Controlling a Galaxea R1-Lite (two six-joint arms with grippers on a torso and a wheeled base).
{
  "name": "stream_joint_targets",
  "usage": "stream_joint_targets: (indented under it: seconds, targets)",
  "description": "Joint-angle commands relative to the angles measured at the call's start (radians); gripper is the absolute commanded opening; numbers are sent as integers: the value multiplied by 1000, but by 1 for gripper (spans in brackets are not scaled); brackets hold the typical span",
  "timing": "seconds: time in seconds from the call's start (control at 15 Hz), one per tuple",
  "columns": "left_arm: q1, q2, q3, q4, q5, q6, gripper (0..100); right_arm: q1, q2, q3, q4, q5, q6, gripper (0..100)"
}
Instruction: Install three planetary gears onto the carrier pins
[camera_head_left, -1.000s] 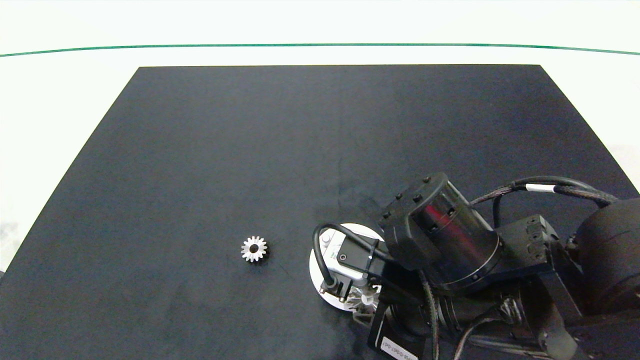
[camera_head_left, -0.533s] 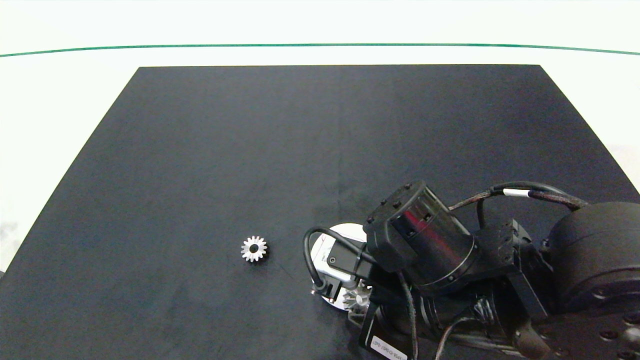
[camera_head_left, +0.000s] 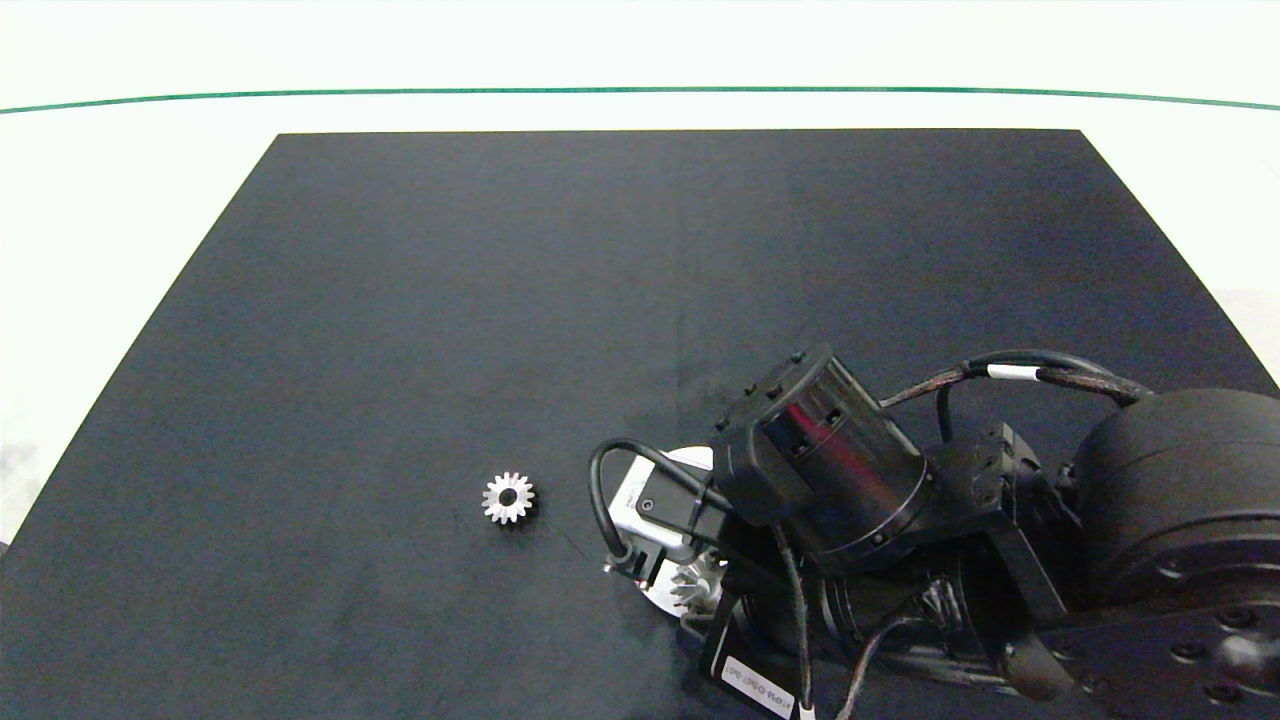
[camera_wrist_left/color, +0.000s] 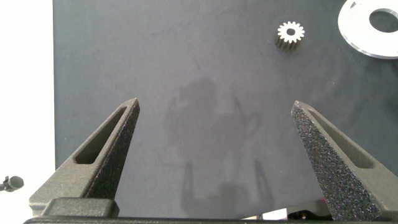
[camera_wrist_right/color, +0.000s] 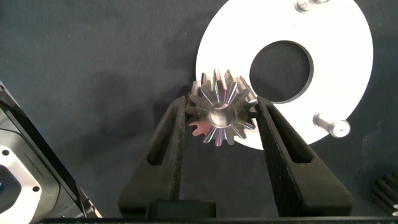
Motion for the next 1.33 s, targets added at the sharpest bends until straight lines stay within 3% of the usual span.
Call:
stream_joint_targets:
  seconds: [0.07, 1.33]
  targets:
    - [0, 2, 1, -7, 0, 2, 100, -1, 1, 8, 4, -9, -2, 16]
    - [-3, 9, -1, -26, -2, -1, 100, 1, 24, 6, 8, -15, -2, 16]
